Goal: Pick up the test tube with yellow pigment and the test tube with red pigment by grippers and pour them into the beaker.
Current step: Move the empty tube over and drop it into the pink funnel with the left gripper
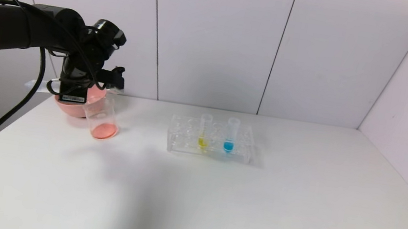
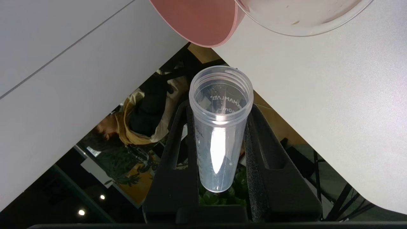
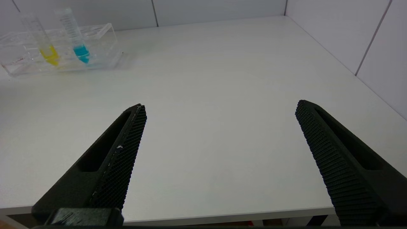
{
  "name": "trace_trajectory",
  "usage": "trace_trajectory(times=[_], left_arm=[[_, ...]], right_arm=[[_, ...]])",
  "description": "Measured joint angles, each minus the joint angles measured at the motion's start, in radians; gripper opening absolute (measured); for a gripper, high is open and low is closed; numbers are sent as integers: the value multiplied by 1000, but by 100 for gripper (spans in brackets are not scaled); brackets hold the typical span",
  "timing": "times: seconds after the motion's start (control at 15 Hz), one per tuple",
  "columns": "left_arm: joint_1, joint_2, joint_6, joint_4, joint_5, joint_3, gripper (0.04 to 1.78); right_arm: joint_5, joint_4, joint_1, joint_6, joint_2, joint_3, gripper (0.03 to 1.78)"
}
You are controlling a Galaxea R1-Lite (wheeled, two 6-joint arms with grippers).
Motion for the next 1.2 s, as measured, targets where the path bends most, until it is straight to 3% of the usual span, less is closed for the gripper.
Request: trace_trajectory(times=[0.27,0.4,0.53,0.8,0.93,1.2], left_arm=[[59,-55,-103,-74,-209,8,44],[106,-74,-247,-150,-351,22,44],[147,-87,-446,-233,-426,34,44],[191,-125,-911,-409,-435,84,44],[198,-161,-1105,-558,-436,182,44],[199,-223,-1184,-931,-431,444,44]], right_arm=[[0,0,0,0,0,0,171],[0,0,0,0,0,0,171],[0,0,0,0,0,0,171],[0,0,0,0,0,0,171],[0,0,0,0,0,0,171],[0,0,0,0,0,0,171]])
